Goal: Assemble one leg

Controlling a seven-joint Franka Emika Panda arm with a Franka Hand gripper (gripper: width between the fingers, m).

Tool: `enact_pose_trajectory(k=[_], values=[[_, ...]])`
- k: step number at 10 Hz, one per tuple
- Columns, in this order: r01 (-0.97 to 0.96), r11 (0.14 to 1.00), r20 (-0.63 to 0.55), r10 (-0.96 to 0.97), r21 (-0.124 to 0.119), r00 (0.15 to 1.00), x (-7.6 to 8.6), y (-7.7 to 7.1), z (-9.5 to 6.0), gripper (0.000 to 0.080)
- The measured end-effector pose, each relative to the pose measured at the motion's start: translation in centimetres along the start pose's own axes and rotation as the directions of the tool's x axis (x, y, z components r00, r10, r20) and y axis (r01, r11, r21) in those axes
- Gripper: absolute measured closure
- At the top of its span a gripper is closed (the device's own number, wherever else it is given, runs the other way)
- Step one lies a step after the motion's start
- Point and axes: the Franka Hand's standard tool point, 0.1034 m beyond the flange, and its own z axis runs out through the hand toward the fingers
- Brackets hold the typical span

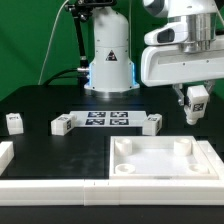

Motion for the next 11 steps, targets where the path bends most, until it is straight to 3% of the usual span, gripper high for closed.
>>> enact_pose_trajectory(k=[1,2,5,6,10,11], values=[[0.009,1.000,-0.073,-0.008,0.014,0.997,-0.2,-0.3,0.0,0.0515],[0.050,0.999,-0.063,-0.049,0.006,0.997,0.1,0.2,0.0,0.0515],[0.154,0.988,-0.102,-0.155,-0.022,0.983,3.0,3.7,-0.5,0.0515],[0.170,0.985,-0.126,-0.172,-0.028,0.977,3.2,4.4,-0.1,0.0515],[0.177,0.984,-0.123,-0.180,-0.029,0.976,3.3,4.3,-0.1,0.0515],[0.203,0.979,-0.121,-0.205,-0.036,0.971,4.2,4.9,-0.4,0.0515]])
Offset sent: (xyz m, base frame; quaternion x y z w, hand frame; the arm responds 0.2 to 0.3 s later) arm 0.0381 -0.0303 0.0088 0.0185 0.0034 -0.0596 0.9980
